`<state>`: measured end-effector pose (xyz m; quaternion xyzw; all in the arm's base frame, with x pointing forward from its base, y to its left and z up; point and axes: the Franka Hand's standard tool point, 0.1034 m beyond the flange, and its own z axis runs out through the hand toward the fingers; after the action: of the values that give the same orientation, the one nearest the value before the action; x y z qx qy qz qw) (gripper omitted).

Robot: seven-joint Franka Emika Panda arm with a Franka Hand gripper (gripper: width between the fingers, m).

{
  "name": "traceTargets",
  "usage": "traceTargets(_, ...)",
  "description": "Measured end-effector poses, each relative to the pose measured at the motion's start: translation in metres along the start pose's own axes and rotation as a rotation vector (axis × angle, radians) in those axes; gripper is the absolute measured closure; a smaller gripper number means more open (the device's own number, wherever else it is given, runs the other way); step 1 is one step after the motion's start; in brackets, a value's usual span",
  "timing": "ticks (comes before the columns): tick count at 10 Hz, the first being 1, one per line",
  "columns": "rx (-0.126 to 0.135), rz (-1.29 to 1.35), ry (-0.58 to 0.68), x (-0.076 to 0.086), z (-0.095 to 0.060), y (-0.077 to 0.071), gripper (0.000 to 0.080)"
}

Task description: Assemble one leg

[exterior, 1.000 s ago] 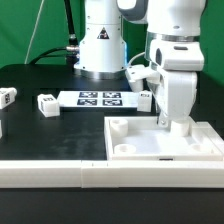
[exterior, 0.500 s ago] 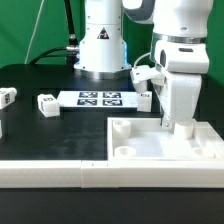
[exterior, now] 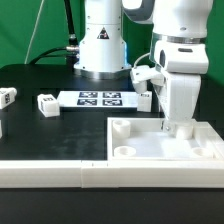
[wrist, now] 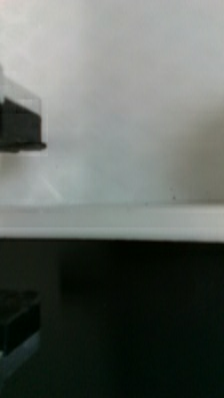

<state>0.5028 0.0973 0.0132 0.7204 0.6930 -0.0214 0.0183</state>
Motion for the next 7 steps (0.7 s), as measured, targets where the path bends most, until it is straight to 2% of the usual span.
traceTargets(1,0.0,0.0,0.0,0.0,0.0,-0.0001,0.0226)
traceTargets(2,0.0,0.0,0.0,-0.0001,0.0001,-0.0001,0.0226)
traceTargets(3,0.0,0.0,0.0,-0.0001,0.0001,-0.0001,0.0167)
traceTargets(4,0.0,0.0,0.0,-0.0002,0.0001,-0.0002,0.0154)
traceTargets(7,-0.001,0.003,0.0,-0.0007,-0.0021,-0.0009,0.0151)
